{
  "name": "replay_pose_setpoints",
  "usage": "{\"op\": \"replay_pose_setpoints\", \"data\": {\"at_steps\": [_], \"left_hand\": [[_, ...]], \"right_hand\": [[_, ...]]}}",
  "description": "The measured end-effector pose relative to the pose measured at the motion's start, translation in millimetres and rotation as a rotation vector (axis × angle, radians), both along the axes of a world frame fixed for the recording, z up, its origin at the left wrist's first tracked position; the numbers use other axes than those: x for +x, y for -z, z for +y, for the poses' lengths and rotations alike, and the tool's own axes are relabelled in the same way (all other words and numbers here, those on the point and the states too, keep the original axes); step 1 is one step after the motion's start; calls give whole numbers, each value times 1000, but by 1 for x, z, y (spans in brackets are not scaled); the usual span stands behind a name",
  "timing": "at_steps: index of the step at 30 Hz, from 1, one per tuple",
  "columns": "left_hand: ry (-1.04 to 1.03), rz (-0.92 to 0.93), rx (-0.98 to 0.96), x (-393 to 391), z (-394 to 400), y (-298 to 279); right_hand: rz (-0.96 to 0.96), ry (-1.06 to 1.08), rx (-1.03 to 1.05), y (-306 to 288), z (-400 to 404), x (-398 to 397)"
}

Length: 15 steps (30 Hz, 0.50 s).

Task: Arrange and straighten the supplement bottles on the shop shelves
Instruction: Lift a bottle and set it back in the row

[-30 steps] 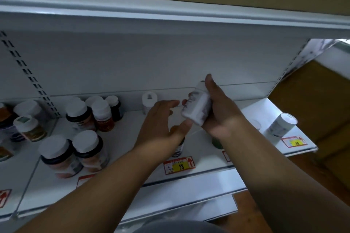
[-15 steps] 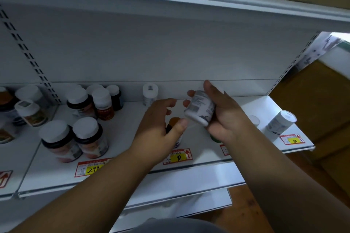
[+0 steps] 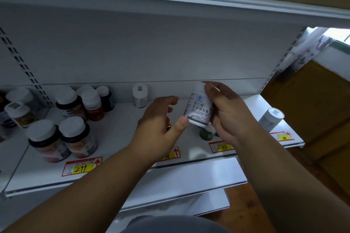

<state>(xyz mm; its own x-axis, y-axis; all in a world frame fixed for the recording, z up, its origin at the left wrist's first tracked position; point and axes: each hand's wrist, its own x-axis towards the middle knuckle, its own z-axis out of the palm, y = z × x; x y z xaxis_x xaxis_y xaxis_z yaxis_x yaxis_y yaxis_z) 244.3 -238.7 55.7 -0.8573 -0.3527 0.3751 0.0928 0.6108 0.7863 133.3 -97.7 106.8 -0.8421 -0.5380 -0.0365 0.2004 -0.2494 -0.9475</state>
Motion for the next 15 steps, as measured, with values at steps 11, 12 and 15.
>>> {"op": "replay_pose_setpoints", "data": {"at_steps": [11, 12, 15], "left_hand": [[41, 59, -132, -95, 153, 4], [40, 51, -124, -107, 173, 5], [51, 16, -149, -140, 226, 13]], "right_hand": [[327, 72, 295, 17, 167, -79], [358, 73, 339, 20, 189, -92], [415, 99, 408, 30, 243, -130]]}}
